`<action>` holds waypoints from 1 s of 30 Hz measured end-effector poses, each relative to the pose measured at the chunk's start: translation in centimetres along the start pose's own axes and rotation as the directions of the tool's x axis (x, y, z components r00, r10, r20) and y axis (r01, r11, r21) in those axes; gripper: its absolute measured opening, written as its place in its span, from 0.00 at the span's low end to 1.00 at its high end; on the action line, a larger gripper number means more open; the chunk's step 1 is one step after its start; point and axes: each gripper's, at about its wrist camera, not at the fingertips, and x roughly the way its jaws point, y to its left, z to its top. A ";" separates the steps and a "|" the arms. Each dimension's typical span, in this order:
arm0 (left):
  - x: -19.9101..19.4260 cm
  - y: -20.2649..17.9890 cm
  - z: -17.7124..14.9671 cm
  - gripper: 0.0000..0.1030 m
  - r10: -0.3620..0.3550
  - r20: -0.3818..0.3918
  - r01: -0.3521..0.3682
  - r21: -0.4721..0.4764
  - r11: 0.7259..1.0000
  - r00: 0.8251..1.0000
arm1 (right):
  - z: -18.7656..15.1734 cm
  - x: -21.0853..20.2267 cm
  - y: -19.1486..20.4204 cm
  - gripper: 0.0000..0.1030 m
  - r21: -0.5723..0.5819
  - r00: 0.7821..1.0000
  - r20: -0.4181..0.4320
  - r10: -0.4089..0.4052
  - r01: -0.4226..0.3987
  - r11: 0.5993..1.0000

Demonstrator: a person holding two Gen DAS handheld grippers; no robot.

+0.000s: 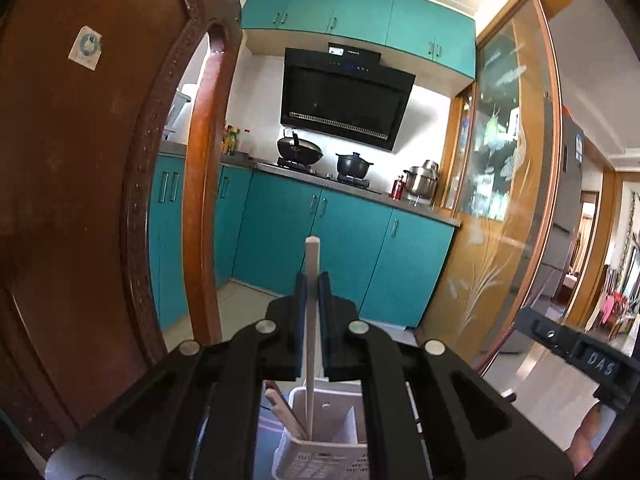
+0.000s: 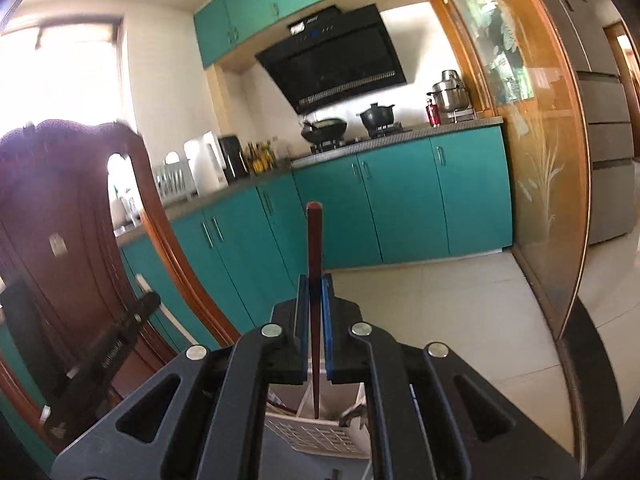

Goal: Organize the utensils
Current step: 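Lift both chopsticks over the white holder and open both grippers to release them, then lower both grippers back to the last two chopsticks on the cloth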

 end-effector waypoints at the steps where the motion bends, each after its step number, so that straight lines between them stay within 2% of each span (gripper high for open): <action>1: -0.1 0.0 -0.2 0.07 0.003 -0.008 -0.003 0.005 1.000 1.000 | -0.3 0.3 0.1 0.06 -0.010 1.000 -0.008 -0.009 0.009 1.000; 4: -0.1 0.1 -0.5 0.08 0.005 -0.029 -0.005 0.011 1.000 1.000 | -0.9 0.4 0.5 0.06 -0.026 0.999 -0.026 -0.029 0.028 0.999; 7: -0.3 0.0 -0.7 0.15 0.005 -0.034 -0.004 0.017 1.000 0.999 | -1.1 -0.1 0.5 0.08 -0.042 0.998 -0.019 -0.058 0.057 0.997; 11: -1.9 0.5 -1.4 0.30 0.011 -0.022 -0.010 0.037 0.999 1.000 | -1.5 -2.2 0.6 0.20 -0.051 0.998 0.006 -0.069 0.069 0.996; 13: -2.5 0.7 -1.9 0.31 0.011 -0.027 -0.010 0.047 0.999 1.000 | -1.7 -3.9 1.0 0.20 -0.065 0.998 0.025 -0.049 0.051 0.997; 16: -3.2 1.2 -2.8 0.31 0.007 -0.048 -0.004 0.060 0.998 0.999 | -2.7 -6.4 1.9 0.20 -0.111 0.998 0.032 0.056 -0.052 0.992; 17: -3.4 1.3 -3.1 0.32 0.009 -0.055 -0.005 0.068 0.998 0.998 | -3.7 -6.8 2.1 0.20 -0.116 0.992 0.002 0.126 -0.125 0.985; 19: -3.5 1.5 -3.7 0.35 0.019 -0.074 -0.013 0.081 0.997 0.997 | -5.9 -6.2 2.5 0.20 -0.129 0.977 -0.082 0.195 -0.204 0.970; 21: -3.5 1.8 -4.7 0.37 0.029 -0.109 -0.020 0.090 0.996 0.994 | -9.2 -4.0 2.7 0.20 -0.158 0.956 -0.228 0.183 -0.222 0.962; 22: -3.3 1.8 -5.2 0.38 0.032 -0.126 -0.020 0.092 0.996 0.992 | -11.1 -2.3 2.6 0.20 -0.168 0.940 -0.308 0.145 -0.203 0.965; 23: -3.2 1.9 -5.7 0.39 0.035 -0.150 -0.020 0.098 0.995 0.988 | -13.4 -0.1 2.3 0.20 -0.171 0.913 -0.400 0.081 -0.160 0.972; 24: -3.1 1.9 -6.3 0.39 0.038 -0.169 -0.021 0.104 0.994 0.985 | -15.5 1.9 1.8 0.20 -0.171 0.877 -0.480 0.018 -0.113 0.979; 25: -3.0 1.8 -6.7 0.41 0.042 -0.184 -0.021 0.110 0.994 0.982 | -17.6 4.0 1.3 0.20 -0.177 0.832 -0.554 -0.043 -0.067 0.982; 26: -2.9 1.8 -7.1 0.43 0.045 -0.200 -0.021 0.117 0.993 0.979 | -19.2 5.4 1.0 0.20 -0.182 0.801 -0.594 -0.076 -0.042 0.982; 29: -2.9 1.4 -8.0 0.47 0.048 -0.224 -0.017 0.136 0.991 0.973 | -21.7 7.7 0.6 0.20 -0.161 0.741 -0.665 -0.092 -0.022 0.987; 30: -2.9 1.3 -8.1 0.48 0.046 -0.228 -0.013 0.142 0.990 0.972 | -22.1 8.0 0.6 0.20 -0.160 0.730 -0.677 -0.099 -0.015 0.987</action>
